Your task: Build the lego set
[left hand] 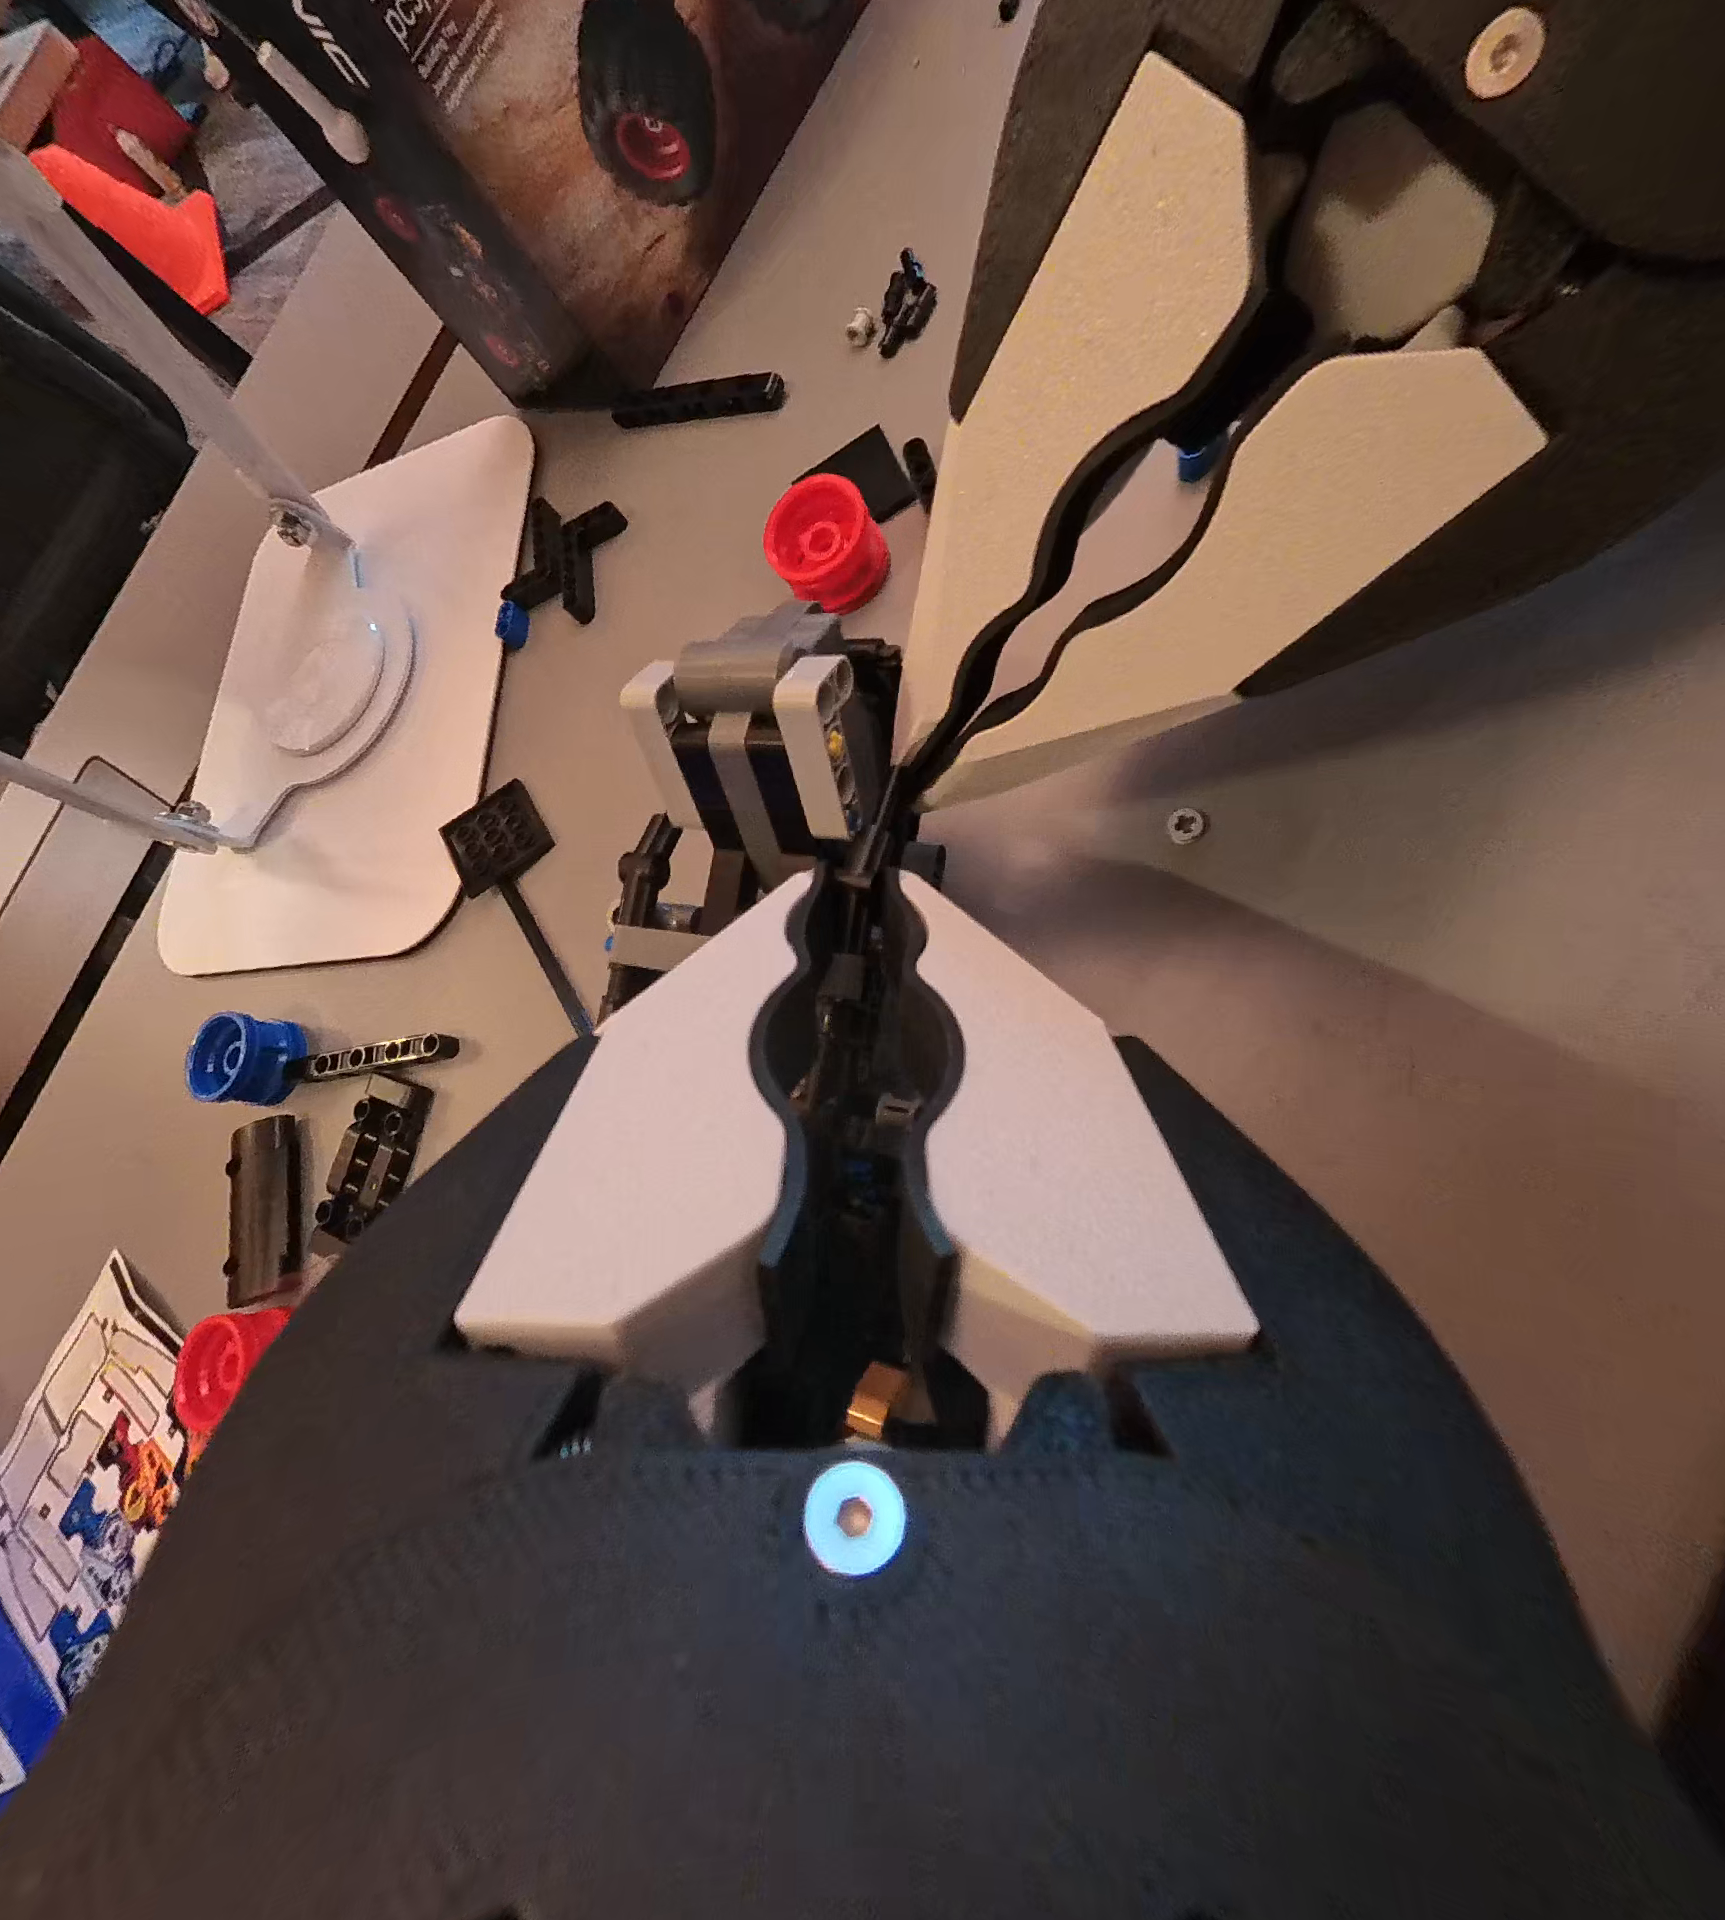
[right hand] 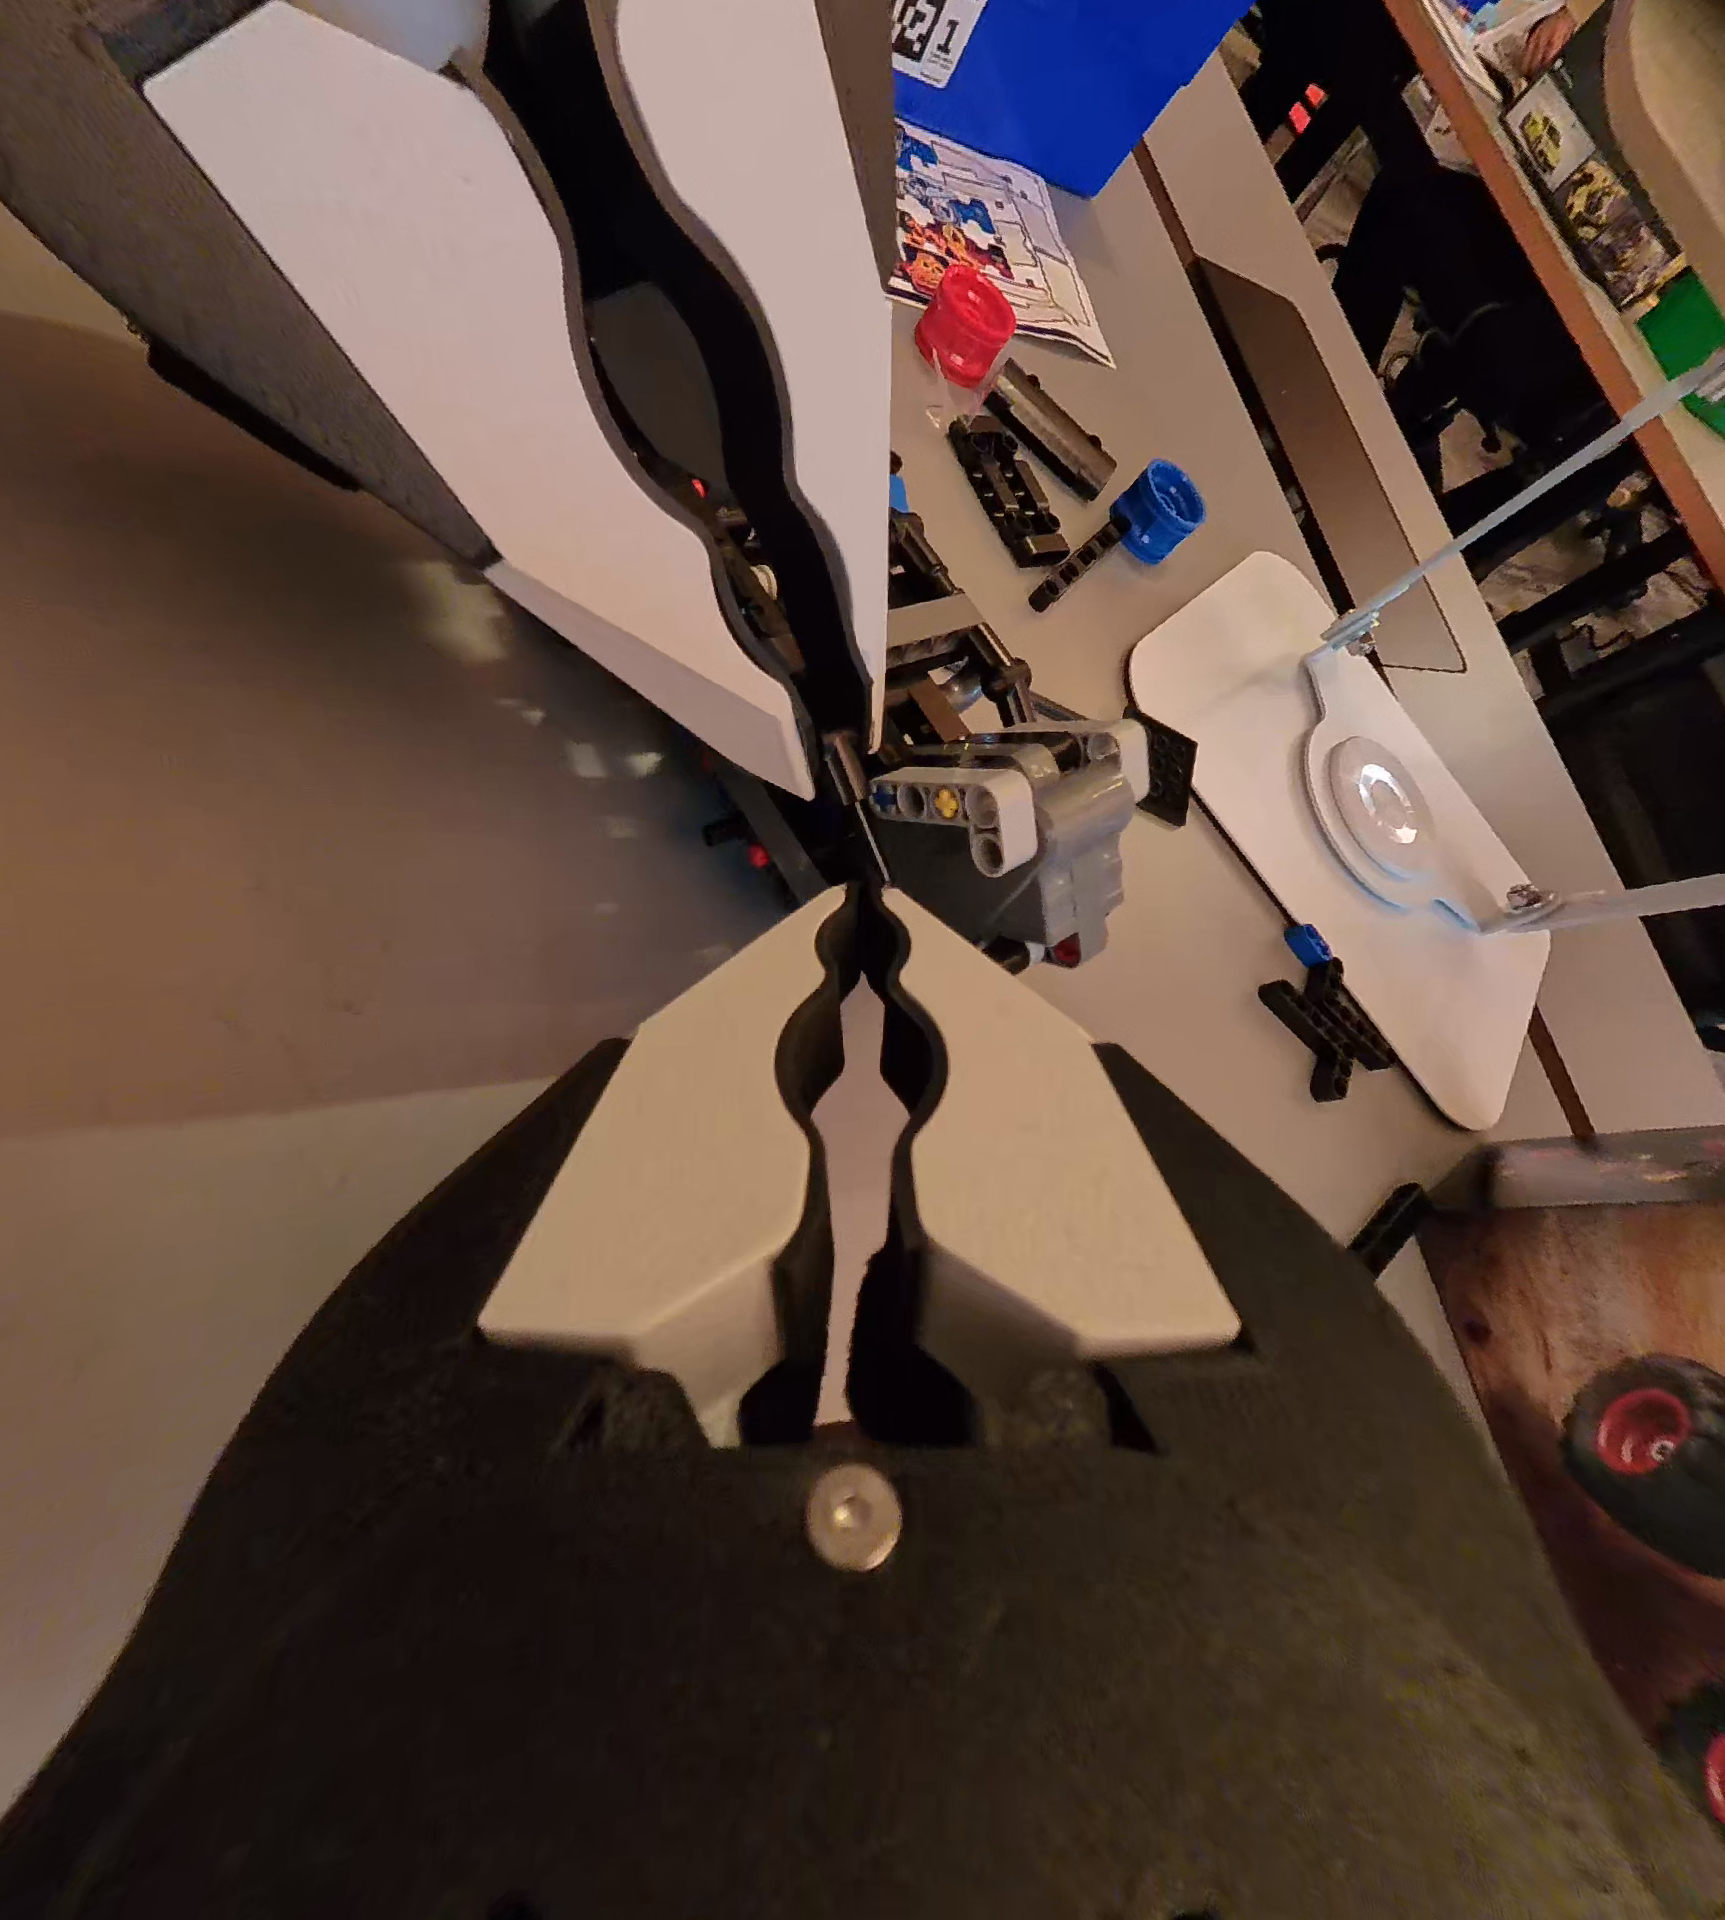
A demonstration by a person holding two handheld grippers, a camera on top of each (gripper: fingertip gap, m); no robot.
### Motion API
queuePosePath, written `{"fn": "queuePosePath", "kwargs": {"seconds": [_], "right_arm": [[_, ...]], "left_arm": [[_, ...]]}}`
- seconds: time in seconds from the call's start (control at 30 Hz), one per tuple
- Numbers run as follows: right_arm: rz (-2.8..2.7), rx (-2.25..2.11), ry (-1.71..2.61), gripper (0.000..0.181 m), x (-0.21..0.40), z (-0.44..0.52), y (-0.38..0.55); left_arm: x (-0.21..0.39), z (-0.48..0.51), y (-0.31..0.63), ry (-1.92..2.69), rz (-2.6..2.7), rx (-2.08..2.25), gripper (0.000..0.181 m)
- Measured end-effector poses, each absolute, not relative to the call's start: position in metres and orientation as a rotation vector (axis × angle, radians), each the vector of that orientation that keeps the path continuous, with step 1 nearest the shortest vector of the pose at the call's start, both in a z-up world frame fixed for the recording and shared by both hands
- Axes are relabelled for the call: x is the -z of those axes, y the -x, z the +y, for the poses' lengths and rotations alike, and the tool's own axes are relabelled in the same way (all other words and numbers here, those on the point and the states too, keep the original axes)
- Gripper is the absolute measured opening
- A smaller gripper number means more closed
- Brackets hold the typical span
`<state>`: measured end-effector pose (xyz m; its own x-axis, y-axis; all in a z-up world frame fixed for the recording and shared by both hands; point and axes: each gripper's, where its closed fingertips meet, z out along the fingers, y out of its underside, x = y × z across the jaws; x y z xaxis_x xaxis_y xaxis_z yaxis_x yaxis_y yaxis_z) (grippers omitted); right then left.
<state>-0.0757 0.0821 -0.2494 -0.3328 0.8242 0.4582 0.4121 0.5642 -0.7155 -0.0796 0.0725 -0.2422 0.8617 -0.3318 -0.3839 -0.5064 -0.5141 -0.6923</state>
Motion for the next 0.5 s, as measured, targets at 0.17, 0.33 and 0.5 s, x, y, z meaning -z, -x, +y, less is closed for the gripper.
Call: {"fn": "queuePosePath", "kwargs": {"seconds": [0.17,0.33,0.5], "right_arm": [[-1.961,-0.614,1.002,0.0,0.2506,0.0808,0.0768],[-1.964,-0.611,0.991,0.0,0.2509,0.0809,0.077],[-1.986,-0.617,0.997,0.0,0.2554,0.0812,0.0764]], "left_arm": [[0.243,0.072,0.0806,2.162,0.604,-0.251,0.006],[0.2431,0.072,0.0809,2.162,0.604,-0.251,0.006],[0.2449,0.0716,0.0813,2.169,0.637,-0.287,0.006]]}}
